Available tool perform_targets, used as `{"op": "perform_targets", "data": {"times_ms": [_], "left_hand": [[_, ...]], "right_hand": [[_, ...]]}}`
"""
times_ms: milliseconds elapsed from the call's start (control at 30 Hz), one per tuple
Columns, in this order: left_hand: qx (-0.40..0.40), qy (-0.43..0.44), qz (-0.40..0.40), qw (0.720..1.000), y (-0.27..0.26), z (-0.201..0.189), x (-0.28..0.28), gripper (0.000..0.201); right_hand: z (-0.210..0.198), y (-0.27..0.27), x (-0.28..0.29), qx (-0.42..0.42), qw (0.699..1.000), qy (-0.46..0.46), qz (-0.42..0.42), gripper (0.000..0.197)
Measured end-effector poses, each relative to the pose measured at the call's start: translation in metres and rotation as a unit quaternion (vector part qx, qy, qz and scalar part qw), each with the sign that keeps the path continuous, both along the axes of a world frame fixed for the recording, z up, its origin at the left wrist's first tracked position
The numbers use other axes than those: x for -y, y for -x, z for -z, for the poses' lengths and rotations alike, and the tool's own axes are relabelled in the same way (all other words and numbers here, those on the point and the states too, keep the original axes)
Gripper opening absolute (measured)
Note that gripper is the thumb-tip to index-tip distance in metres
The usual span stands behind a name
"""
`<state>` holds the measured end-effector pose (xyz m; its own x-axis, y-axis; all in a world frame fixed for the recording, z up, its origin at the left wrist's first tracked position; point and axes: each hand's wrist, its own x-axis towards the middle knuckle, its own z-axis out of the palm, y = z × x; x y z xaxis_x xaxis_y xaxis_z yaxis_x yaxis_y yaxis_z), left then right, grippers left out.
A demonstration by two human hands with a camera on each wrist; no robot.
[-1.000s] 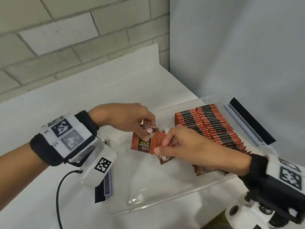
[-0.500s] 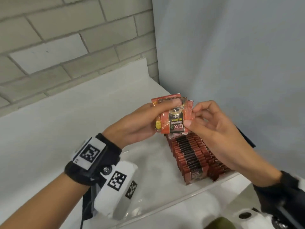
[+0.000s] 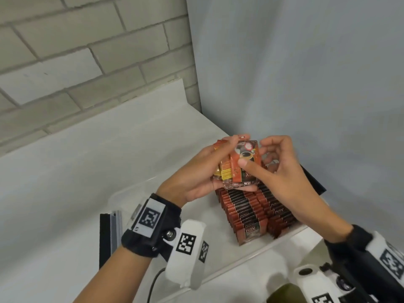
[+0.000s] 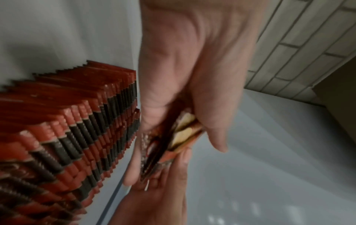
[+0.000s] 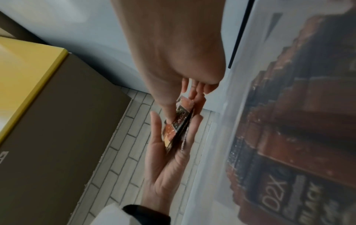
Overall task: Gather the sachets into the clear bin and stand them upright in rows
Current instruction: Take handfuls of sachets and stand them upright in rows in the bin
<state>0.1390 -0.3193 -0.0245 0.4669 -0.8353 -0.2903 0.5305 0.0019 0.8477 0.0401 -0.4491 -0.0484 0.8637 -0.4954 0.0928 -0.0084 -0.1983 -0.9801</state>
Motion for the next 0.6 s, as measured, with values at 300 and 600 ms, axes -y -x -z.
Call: {"op": "perform_targets", "data": {"times_ms": [300, 600], "left_hand": [[-0.002, 0.028, 0.010, 1.000, -0.015, 0.014, -0.014, 0.048], [0.072, -0.044, -0.022, 0.996, -0.013, 0.011, -0.009, 0.054]], "right_hand": [[0.012, 0.000, 0.010, -0.007, 0.998, -0.069, -0.010, 0.061], [0.018, 0.000, 0.011, 0.011, 0.993, -0.110, -0.028, 0.056]]}}
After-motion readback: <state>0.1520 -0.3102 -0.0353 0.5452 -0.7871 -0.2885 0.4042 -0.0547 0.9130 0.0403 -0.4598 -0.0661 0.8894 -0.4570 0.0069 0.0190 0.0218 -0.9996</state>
